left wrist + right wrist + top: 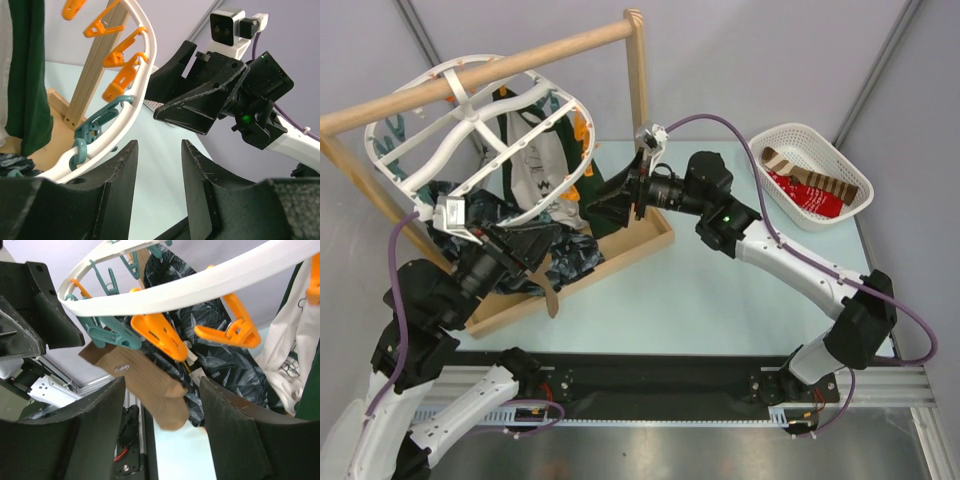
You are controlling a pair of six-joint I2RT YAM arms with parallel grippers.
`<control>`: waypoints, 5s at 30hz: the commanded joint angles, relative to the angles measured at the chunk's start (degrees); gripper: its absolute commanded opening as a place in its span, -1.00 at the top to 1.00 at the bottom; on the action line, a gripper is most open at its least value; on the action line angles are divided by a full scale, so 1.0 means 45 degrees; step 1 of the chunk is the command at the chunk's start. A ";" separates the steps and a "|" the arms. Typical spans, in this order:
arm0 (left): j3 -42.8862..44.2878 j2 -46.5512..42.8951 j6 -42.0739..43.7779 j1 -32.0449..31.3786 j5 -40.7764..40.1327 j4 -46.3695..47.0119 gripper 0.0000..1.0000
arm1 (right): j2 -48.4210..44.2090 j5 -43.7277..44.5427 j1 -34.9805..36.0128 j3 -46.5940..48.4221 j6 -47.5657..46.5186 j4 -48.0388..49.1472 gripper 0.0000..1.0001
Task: Clip the socks to the hanger
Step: Open the clamp at the hanger.
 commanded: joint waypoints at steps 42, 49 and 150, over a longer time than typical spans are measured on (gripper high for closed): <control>0.0938 -0.0401 0.0427 0.0016 -0.0245 -0.0906 0.03 | 0.3054 -0.2537 0.0496 0.1083 0.3881 0.7544 0.80; 0.2694 0.1001 -0.1115 -0.0003 0.0887 -0.1413 -0.01 | 0.1827 -0.0802 0.1315 0.1024 0.2286 0.4035 1.00; -0.0408 0.1475 -0.2543 -0.0003 -0.3622 0.0812 1.00 | 0.1298 0.4707 0.3877 0.5187 -0.2509 -0.5933 -0.02</control>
